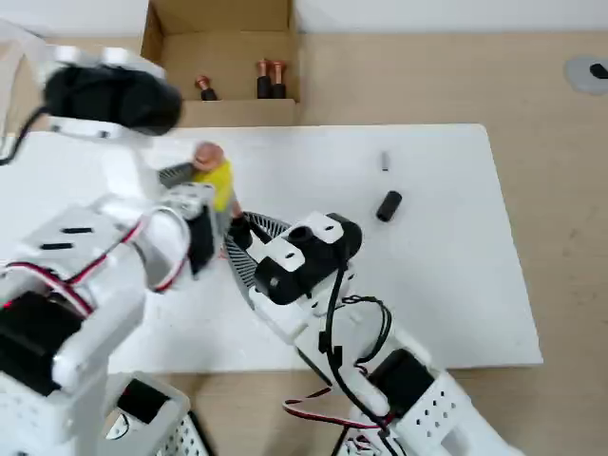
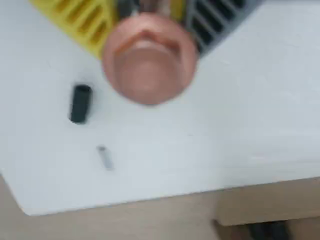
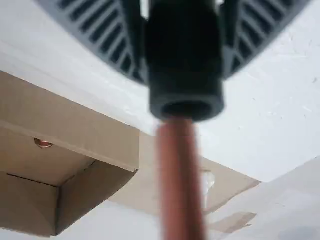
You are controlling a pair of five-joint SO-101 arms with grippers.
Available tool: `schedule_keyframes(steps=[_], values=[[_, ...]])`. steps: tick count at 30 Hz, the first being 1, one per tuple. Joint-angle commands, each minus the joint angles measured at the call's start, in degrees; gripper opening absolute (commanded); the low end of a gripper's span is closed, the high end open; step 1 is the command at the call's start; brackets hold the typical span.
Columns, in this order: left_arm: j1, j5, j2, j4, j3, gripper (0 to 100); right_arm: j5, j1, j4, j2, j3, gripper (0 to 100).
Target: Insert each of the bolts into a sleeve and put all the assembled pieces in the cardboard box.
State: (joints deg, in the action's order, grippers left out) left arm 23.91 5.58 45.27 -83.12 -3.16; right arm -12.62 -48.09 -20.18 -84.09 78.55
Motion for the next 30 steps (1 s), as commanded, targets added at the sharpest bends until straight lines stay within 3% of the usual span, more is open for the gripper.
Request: schedule_keyframes(steps=[1, 18, 24, 30], values=[[1.58, -0.7, -0.4, -0.09, -3.69, 1, -0.62, -0.48, 1.85, -1.36, -0.31, 0.9], [1.23, -3.52, 0.13, -0.53, 0.18, 1, -0.62, -0.48, 1.85, -1.36, -0.48, 0.9], [-4.84, -3.16, 0.13, 0.62, 1.23, 1, -0.62, -0.48, 1.85, -1.36, -0.48, 0.9], [-4.84, -3.16, 0.13, 0.62, 2.64, 1, -0.62, -0.48, 1.85, -1.36, -0.57, 0.9]])
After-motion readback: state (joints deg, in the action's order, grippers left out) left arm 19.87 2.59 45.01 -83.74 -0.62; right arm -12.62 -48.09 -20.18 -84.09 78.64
